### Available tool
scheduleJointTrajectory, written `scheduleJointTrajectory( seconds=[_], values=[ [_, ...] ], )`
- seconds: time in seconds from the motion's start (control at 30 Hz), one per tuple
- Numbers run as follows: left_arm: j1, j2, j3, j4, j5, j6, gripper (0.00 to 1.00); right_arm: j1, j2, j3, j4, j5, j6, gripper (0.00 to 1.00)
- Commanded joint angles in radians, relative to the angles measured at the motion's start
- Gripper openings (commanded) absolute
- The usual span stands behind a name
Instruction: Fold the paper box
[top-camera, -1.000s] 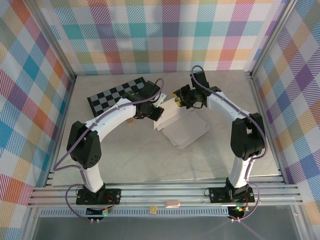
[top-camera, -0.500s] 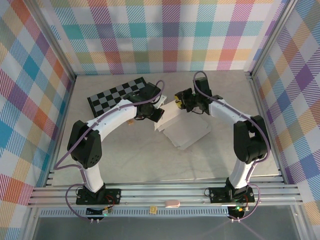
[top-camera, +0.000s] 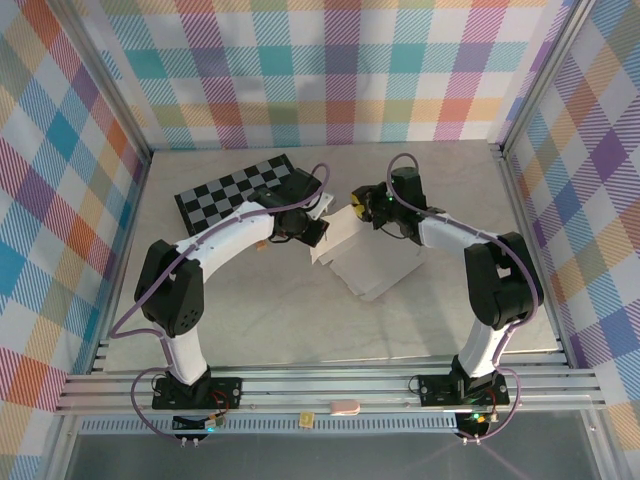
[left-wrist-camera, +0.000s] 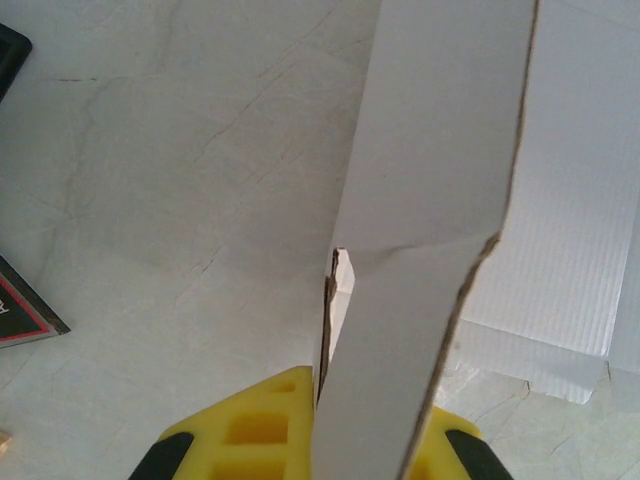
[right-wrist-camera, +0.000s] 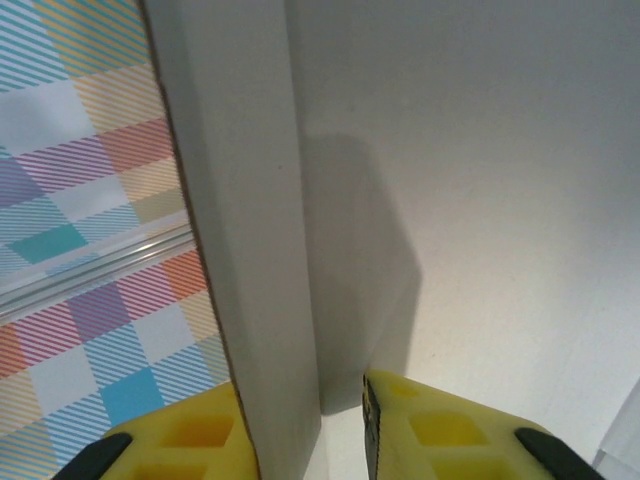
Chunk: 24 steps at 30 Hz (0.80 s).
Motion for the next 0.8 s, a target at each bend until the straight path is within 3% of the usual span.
scheduleJointTrajectory(
  seconds=[0.0, 0.23, 0.37, 0.47, 0.63, 0.77],
  values=[
    [0.014, 0.018, -0.028, -0.066, -0.005, 0.019, 0.00, -0.023, -0.026, -0.043, 0.133, 0.013, 0.029, 0.29],
    [0.021, 0.025, -0.030, -0.067, -0.002, 0.020, 0.00, -0.030, -0.010, -0.064, 0.238, -0.005, 0.047, 0.17],
    [0.025, 0.025, -0.031, -0.069, -0.004, 0.018, 0.00, -0.031, 0.003, -0.084, 0.270, -0.003, 0.065, 0.02],
    [0.034, -0.005, -0.019, -0.070, -0.028, -0.032, 0.01, -0.031, 0.016, -0.110, 0.306, 0.012, 0.111, 0.00],
    [0.047, -0.146, -0.025, -0.031, -0.030, -0.249, 0.37, -0.030, 0.013, -0.132, 0.336, 0.068, 0.191, 0.00],
    [0.054, -0.265, -0.045, 0.012, -0.001, -0.504, 0.52, -0.028, 0.009, -0.096, 0.289, 0.098, 0.216, 0.00]
  ],
)
